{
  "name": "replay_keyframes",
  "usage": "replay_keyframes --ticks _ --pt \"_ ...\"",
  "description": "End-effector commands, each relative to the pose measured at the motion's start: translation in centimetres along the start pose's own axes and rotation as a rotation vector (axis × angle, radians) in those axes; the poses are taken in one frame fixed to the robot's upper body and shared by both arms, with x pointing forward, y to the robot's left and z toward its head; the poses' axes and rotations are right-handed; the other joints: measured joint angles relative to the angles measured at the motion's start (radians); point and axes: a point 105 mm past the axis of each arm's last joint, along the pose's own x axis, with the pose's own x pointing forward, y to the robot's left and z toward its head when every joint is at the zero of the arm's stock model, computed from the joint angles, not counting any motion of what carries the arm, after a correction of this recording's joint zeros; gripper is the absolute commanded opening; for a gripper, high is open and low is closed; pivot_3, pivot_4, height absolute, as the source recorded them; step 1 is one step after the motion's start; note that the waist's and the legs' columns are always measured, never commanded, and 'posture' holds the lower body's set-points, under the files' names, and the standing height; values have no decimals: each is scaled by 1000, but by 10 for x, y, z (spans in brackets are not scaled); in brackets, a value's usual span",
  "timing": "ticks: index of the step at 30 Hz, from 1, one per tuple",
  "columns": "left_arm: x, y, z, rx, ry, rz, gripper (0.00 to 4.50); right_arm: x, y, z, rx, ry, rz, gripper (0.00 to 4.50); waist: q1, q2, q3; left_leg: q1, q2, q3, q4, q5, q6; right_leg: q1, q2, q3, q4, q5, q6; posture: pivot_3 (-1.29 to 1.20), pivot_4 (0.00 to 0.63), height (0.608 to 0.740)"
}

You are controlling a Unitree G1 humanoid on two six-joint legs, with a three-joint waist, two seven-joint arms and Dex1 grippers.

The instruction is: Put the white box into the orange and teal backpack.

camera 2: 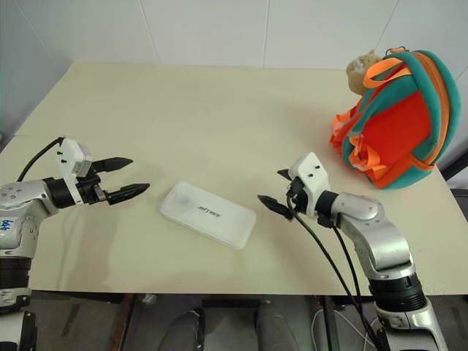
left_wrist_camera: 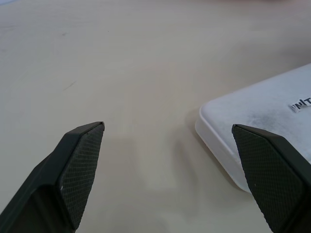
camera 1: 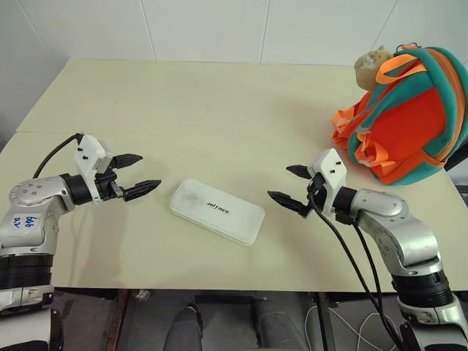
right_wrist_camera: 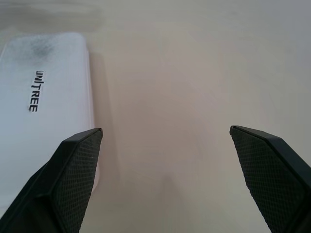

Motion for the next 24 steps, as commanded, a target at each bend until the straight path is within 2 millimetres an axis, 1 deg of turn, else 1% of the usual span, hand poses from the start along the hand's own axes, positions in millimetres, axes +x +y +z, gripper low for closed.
replay_keyframes --ticks 1,4,8,10,12,14,16,19,21,23,24 --pt "5 -1 11 40 -35 -10 4500 -9 -5 16 -24 -45 -34 4439 1 0 0 0 0 0 1 0 0 0 0 0 0 0 0 0 150 740" --pt "6 -4 10 31 -36 -14 4500 -8 -7 13 -25 -25 -45 4439 -1 0 0 0 0 0 2 0 0 1 0 0 1 0 1 0 150 740" --pt "4 -4 7 28 -21 -21 4500 -5 -6 17 -3 -30 -68 4439 -1 0 0 0 0 0 3 0 0 1 0 0 1 1 1 0 150 740" --pt "4 -2 7 31 -22 2 4106 -4 -4 15 11 -14 -71 4500 0 0 0 0 0 0 3 0 0 1 0 0 1 1 1 0 150 740" --pt "4 -1 6 17 -15 23 3606 -4 -3 14 25 -6 -68 4122 0 0 0 0 0 0 3 0 0 1 0 0 0 1 1 0 150 740" --pt "2 1 5 19 -15 25 2989 -3 0 16 34 -6 -62 3611 0 0 0 0 0 0 3 0 0 1 0 0 0 1 1 0 150 740" --pt "2 3 2 23 0 35 2350 -2 2 17 29 -14 -49 2934 -1 0 0 0 0 0 3 0 0 1 0 0 0 1 1 0 150 740" --pt "4 2 3 12 13 27 1452 -1 0 14 18 5 -62 1925 0 0 0 0 0 0 3 0 0 1 0 0 0 1 1 0 150 740" --pt "9 3 0 8 30 13 841 -3 -3 11 18 18 -82 1265 0 0 0 0 0 0 3 0 0 1 0 0 0 1 1 0 150 740" --pt "10 4 -5 0 65 -2 198 -6 -2 6 18 38 -89 561 1 0 0 0 0 0 3 0 0 1 0 0 0 1 1 0 150 740" --pt "11 5 -7 -7 78 -4 0 -7 -1 3 17 46 -91 271 2 0 0 0 0 0 3 0 0 1 0 0 0 1 1 0 150 740"
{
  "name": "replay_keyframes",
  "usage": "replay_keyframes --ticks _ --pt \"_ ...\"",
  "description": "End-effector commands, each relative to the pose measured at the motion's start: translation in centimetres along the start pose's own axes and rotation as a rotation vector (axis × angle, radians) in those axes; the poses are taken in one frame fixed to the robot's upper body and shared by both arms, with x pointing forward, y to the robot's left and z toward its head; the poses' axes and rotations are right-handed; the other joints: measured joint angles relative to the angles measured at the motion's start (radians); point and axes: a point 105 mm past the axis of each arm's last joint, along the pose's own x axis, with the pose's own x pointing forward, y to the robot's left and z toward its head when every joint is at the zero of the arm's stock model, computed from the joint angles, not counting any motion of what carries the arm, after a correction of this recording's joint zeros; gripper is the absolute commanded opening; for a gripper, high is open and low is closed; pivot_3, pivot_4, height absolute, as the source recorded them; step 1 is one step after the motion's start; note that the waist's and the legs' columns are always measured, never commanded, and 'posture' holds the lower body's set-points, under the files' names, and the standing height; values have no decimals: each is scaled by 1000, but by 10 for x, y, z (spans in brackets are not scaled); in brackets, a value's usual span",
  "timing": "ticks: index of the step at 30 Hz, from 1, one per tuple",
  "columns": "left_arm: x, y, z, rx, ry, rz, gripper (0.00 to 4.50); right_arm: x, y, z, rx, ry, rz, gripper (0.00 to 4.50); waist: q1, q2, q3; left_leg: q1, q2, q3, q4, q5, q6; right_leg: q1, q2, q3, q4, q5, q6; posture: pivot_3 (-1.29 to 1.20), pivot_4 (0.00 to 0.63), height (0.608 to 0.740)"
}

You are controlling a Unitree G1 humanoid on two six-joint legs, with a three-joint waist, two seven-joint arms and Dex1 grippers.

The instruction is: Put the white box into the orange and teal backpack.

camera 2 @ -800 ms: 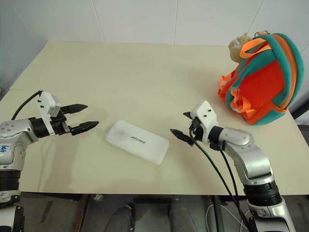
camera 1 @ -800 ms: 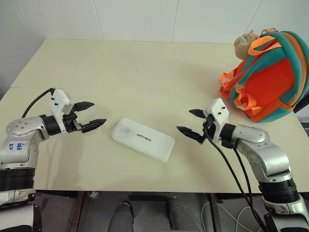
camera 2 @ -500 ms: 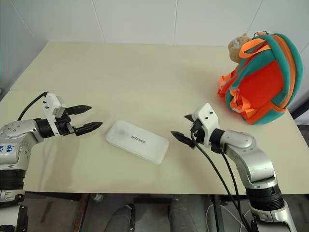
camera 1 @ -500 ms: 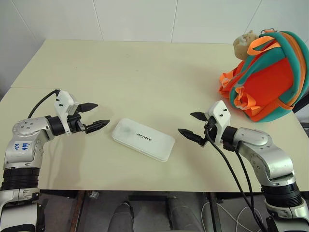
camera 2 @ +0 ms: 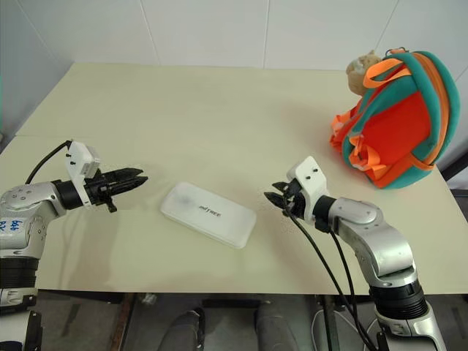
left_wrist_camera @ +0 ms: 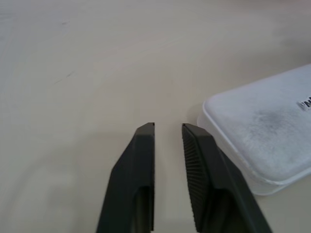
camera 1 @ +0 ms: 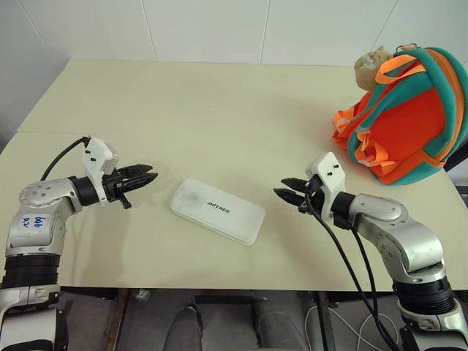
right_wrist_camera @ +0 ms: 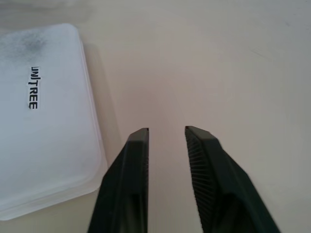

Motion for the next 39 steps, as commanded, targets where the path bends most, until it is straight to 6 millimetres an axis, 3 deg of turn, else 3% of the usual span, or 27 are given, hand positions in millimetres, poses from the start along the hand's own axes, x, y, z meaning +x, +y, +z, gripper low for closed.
replay_keyframes --ticks 1,7,10,19,28,39 --pt "0 6 1 12 35 2 0 -8 0 0 -33 0 -28 27 1 0 0 0 0 0 0 0 0 0 0 0 0 0 0 0 150 740" --pt "6 2 -21 -38 104 -52 0 -7 14 -19 -40 71 -11 27 -3 0 0 0 0 0 -1 0 0 0 0 0 -1 0 0 0 150 740" --pt "20 -5 -29 -58 108 -96 0 -7 19 -33 -56 128 -16 27 0 0 0 0 0 0 0 0 0 0 0 0 -1 0 0 0 150 740" --pt "42 -20 -33 -77 84 -201 0 -11 39 -46 -7 237 54 27 6 0 0 -1 0 0 1 0 0 0 0 0 -1 0 0 0 150 740" --pt "52 -25 -26 -59 33 -240 0 -9 54 -42 24 242 121 27 4 -1 0 -1 0 0 1 0 1 0 0 0 -1 0 0 0 150 740" --pt "48 -38 -17 -14 52 -299 0 -6 51 -23 4 196 151 27 5 -1 0 -1 0 0 0 0 1 0 0 0 -1 0 0 0 150 740"
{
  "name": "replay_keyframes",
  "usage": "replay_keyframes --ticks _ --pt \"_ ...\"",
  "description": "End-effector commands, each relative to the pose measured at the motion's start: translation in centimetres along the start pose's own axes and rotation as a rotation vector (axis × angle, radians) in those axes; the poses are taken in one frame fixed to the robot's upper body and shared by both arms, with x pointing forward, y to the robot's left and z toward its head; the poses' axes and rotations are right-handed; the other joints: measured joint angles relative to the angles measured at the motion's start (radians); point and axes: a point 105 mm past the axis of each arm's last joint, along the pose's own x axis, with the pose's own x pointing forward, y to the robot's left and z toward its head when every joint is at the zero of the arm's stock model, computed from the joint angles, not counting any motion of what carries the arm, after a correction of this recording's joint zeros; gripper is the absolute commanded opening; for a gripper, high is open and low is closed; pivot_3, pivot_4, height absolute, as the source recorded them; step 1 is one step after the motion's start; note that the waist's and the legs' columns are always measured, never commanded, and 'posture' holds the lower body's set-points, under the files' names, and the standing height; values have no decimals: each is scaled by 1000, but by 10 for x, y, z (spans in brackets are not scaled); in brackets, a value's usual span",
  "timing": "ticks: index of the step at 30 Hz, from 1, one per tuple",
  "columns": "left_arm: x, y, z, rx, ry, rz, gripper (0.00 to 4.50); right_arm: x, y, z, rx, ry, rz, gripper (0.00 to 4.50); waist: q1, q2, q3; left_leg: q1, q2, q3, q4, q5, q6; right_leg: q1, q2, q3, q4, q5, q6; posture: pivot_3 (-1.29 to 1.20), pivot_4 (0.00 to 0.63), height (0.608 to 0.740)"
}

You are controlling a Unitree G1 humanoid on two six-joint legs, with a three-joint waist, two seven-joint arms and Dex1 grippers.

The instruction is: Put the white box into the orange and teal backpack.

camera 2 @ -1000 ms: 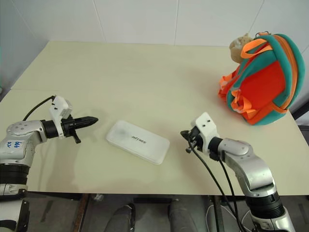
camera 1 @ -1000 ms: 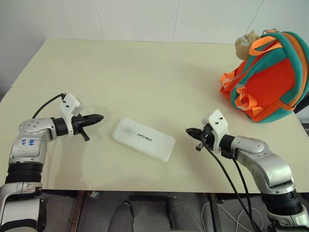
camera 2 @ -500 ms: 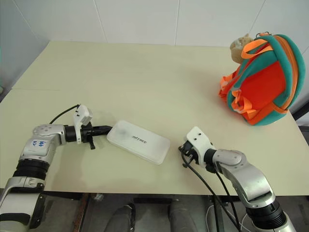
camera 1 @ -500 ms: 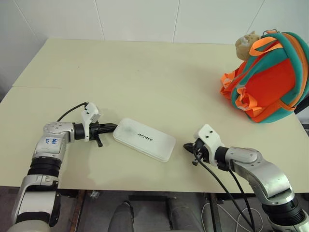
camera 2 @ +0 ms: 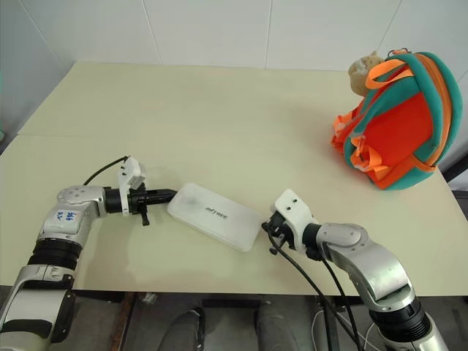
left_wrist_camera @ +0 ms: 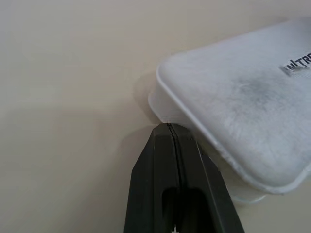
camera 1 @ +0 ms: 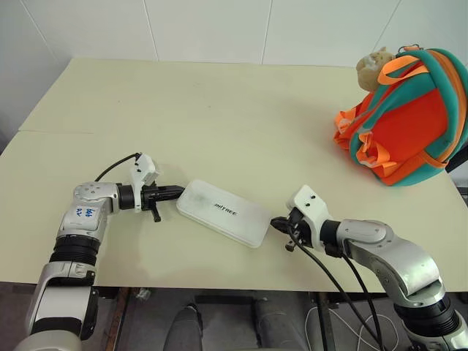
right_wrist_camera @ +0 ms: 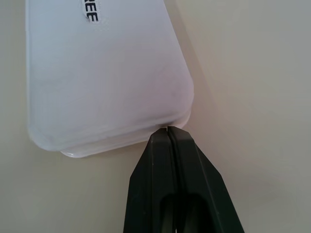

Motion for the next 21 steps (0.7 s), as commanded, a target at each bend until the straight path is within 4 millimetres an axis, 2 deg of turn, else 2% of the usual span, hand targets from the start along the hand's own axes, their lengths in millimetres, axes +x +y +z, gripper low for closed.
replay_keyframes --ticks 1,7,13,21 --pt "0 -9 12 52 2 -45 0 -5 3 14 -43 -42 29 27 -1 0 0 0 0 0 0 0 0 0 0 0 0 0 0 0 150 740" --pt "0 -17 14 80 40 -78 0 -7 0 16 -63 -27 41 27 0 0 0 0 0 0 0 0 0 0 0 0 0 0 0 0 150 740" --pt "2 -31 12 82 83 -134 0 -8 -12 20 -101 -21 25 27 -1 0 0 0 0 0 0 0 0 0 0 0 -1 0 0 0 150 740" --pt "12 -58 8 33 112 -203 0 -5 -24 20 -122 -15 -5 27 -1 0 0 0 0 0 0 -1 1 0 0 0 -1 0 0 0 150 740"
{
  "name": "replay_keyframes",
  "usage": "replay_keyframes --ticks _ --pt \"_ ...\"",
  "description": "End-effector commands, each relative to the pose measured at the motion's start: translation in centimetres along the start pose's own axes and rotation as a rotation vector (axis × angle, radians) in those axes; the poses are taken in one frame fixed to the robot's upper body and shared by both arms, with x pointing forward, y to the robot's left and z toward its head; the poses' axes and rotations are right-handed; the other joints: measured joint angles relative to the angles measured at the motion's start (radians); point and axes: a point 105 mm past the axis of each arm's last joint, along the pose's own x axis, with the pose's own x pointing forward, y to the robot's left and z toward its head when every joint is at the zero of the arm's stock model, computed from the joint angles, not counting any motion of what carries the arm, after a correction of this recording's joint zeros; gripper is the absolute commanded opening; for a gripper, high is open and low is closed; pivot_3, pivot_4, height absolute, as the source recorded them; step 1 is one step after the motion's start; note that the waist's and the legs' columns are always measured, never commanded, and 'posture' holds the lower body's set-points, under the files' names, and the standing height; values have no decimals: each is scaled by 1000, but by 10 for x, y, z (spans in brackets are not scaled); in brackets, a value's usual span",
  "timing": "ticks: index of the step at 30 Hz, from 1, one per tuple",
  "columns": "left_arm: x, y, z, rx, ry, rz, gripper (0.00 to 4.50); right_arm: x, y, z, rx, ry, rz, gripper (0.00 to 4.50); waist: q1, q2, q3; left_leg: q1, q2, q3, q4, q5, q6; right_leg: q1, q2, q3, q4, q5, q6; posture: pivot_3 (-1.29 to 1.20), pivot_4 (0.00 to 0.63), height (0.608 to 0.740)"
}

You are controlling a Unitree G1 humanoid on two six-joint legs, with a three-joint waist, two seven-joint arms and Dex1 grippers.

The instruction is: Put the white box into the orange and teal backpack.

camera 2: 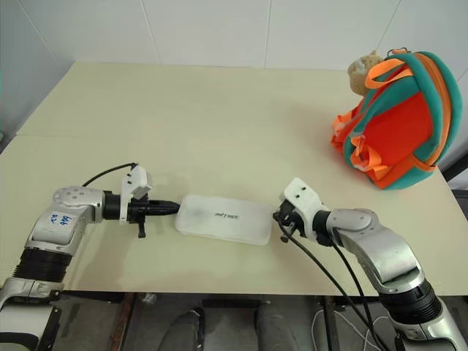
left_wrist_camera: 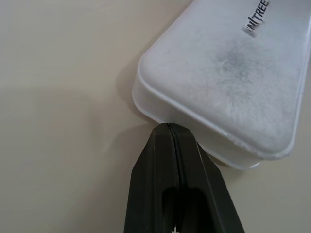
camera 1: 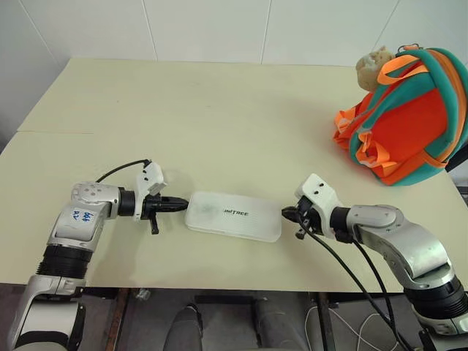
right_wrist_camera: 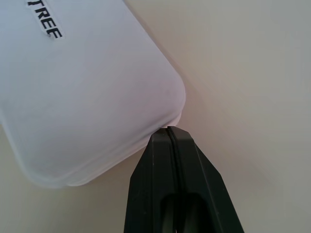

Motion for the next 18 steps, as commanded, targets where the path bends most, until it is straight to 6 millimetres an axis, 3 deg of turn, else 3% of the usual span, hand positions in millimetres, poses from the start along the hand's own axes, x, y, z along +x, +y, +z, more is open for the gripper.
replay_keyframes --ticks 1,18 --pt "13 -21 10 24 -15 -91 0 1 8 17 -66 -66 50 27 0 0 0 0 0 0 0 0 0 0 0 0 0 0 0 0 150 740" --pt "18 -37 14 44 44 -118 0 -3 22 8 -63 -24 135 27 0 0 0 0 0 0 0 0 0 0 0 0 -1 0 0 0 150 740"
